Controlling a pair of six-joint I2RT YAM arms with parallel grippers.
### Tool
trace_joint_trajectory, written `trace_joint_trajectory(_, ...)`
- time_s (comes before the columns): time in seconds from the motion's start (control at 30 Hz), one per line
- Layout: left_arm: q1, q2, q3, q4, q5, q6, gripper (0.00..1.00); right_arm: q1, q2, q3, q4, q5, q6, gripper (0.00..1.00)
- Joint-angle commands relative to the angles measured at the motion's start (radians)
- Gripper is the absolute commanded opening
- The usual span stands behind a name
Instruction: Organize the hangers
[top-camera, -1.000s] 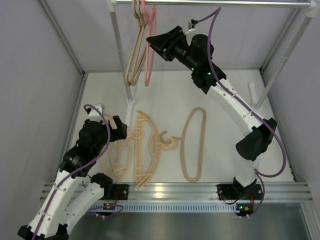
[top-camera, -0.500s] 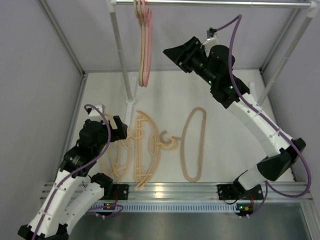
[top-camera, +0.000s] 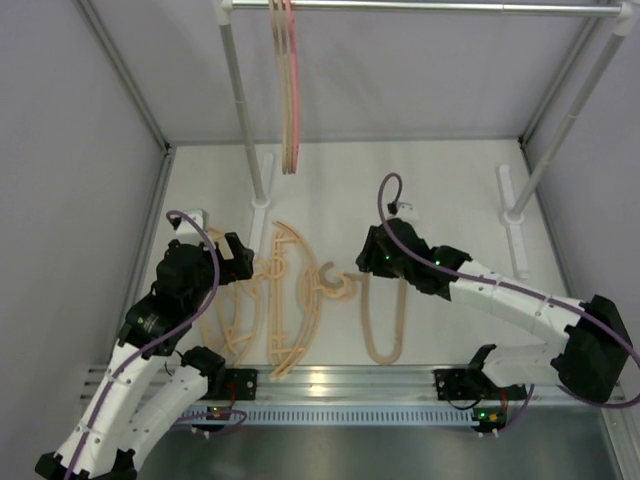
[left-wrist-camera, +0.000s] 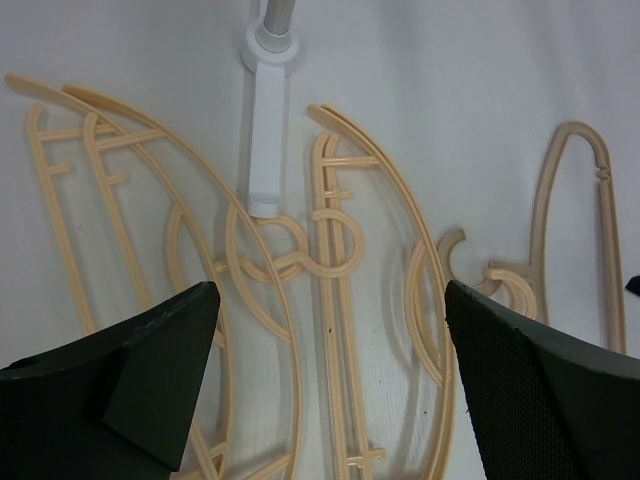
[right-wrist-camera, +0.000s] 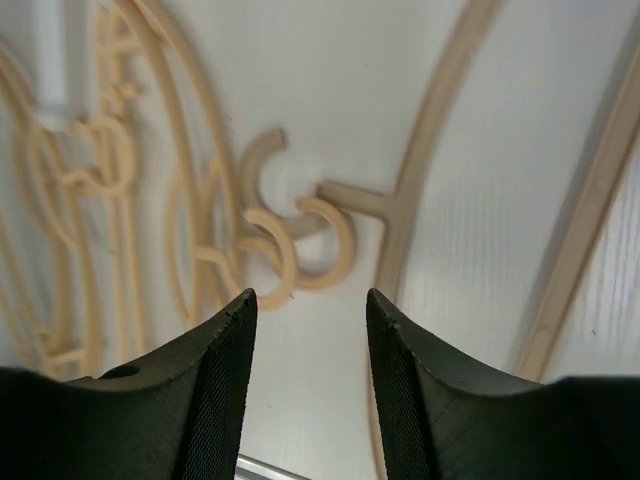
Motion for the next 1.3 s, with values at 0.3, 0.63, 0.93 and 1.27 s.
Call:
trace_joint_trajectory(0.3, -0.002, 0.003, 0.000, 0.014, -0.005, -0.004, 0.98, 0.224, 0.214, -0.069, -0.062, 0.229, 0.109, 0.41)
trace_joint_trajectory(0.63, -0.001, 0.005, 0.000, 0.015, -0.003, -0.004, 0.98, 0.270, 0.338, -0.059, -0.077, 0.264, 0.167, 0.40)
trace_joint_trajectory(0.93, -0.002, 0.005, 0.000, 0.014, -0.003, -0.004, 0.98, 0.280, 0.395, -0.080, -0.073, 0.258, 0.196, 0.34)
trace_joint_trajectory(1.27, -0.002, 0.008, 0.000, 0.014, -0.003, -0.004, 0.98, 0.257, 0.384, -0.080, -0.061, 0.265, 0.188, 0.01)
